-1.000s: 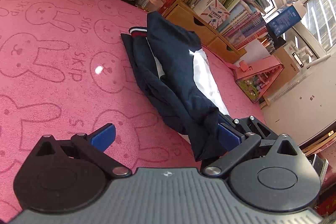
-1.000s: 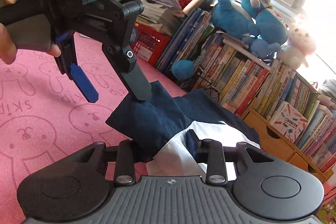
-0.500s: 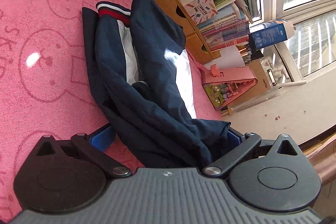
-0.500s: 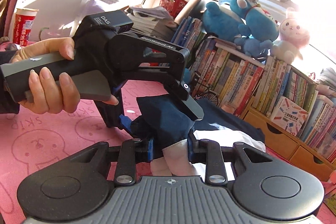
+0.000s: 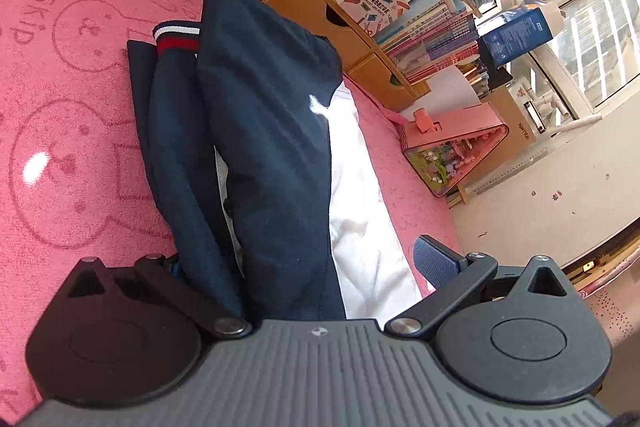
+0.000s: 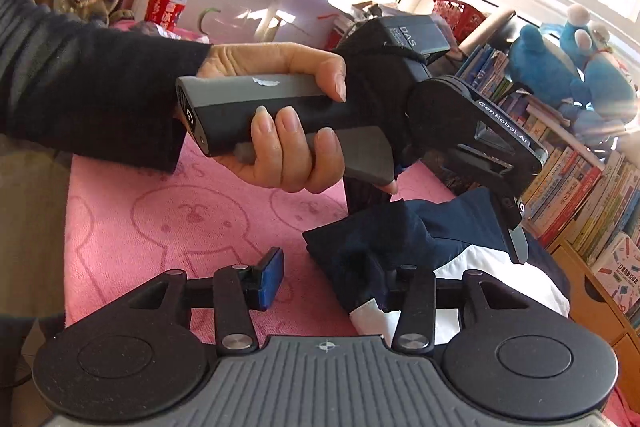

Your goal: Fold clothes

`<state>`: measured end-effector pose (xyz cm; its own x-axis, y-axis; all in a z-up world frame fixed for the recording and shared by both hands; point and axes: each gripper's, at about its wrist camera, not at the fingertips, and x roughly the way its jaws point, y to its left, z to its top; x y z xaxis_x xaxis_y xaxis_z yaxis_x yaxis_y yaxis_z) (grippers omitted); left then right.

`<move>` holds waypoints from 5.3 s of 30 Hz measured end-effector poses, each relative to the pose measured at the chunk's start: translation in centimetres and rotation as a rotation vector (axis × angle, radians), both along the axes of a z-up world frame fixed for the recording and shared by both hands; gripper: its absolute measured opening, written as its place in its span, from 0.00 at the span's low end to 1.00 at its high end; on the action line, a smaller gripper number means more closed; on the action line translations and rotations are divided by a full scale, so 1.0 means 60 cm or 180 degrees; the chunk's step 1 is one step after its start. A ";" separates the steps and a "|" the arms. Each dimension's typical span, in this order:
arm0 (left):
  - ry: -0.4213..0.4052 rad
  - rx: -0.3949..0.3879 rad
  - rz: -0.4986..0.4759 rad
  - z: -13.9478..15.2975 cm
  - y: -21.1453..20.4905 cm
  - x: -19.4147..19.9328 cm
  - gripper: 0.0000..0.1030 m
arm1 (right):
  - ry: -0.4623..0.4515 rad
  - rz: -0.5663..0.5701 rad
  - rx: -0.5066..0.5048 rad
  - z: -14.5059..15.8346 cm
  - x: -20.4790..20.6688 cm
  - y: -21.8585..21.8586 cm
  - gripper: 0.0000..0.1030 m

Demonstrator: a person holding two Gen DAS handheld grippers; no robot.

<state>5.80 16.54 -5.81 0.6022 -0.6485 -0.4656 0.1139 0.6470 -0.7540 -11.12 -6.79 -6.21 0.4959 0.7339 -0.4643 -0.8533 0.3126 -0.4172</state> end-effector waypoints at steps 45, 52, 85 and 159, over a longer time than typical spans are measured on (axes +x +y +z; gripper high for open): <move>0.0222 -0.0034 0.0479 -0.006 0.021 0.001 0.34 | 0.3240 -0.1596 0.1827 -0.029 0.602 -0.149 0.68; -0.0045 0.0005 0.0326 0.054 -0.004 -0.006 0.27 | 0.3166 -0.1477 0.2503 0.050 0.528 -0.220 0.24; -0.0403 0.2083 0.0463 0.031 -0.182 -0.048 0.99 | 0.1163 -0.2463 0.0879 0.077 0.445 -0.117 0.43; -0.0560 0.2499 0.0457 0.064 -0.222 -0.172 1.00 | 0.1316 -0.1827 0.0488 0.030 0.077 -0.293 0.87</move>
<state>-4.55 3.19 -1.97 0.7611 -0.0836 -0.6432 0.0642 0.9965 -0.0536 -6.52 -24.34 -4.41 0.6287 0.4825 -0.6099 -0.6156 0.7880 -0.0113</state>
